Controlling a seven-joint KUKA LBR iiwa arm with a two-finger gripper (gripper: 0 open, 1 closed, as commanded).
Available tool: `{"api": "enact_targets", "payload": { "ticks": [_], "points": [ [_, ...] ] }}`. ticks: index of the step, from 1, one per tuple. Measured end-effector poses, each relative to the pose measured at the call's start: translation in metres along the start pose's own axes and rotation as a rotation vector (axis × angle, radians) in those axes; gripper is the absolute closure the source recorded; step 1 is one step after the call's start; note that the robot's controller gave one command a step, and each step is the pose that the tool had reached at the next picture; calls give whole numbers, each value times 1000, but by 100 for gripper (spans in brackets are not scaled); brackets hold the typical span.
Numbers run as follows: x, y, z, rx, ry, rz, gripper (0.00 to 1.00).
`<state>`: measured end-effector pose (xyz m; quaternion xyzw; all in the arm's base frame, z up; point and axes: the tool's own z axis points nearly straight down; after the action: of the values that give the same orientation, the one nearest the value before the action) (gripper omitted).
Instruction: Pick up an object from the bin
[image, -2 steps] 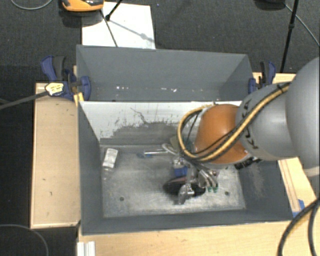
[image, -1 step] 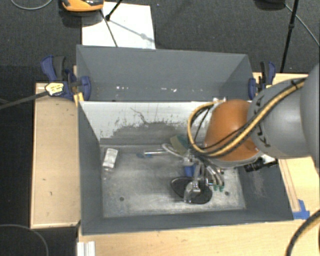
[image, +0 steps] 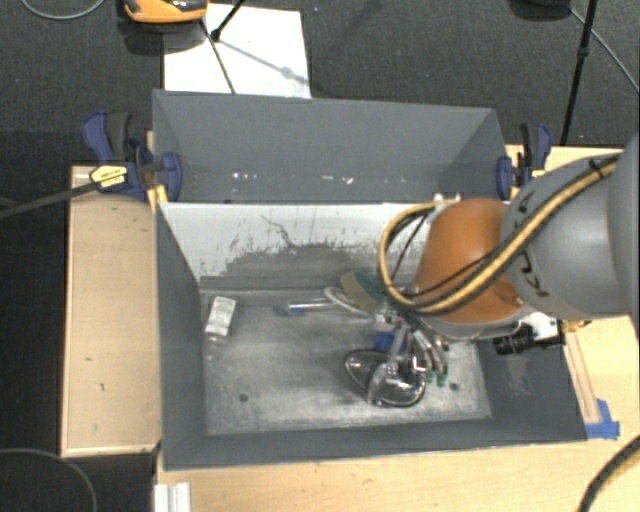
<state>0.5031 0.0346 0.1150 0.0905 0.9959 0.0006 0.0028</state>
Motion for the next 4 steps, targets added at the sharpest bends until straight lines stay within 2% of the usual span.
{"api": "enact_targets", "payload": {
  "ticks": [1,2,3,4],
  "points": [
    [9,-1,43,0,-2,117,0],
    [8,0,42,0,0,117,0],
    [5,0,40,-2,-8,118,100],
    [4,0,31,0,2,117,100]
  ]
}}
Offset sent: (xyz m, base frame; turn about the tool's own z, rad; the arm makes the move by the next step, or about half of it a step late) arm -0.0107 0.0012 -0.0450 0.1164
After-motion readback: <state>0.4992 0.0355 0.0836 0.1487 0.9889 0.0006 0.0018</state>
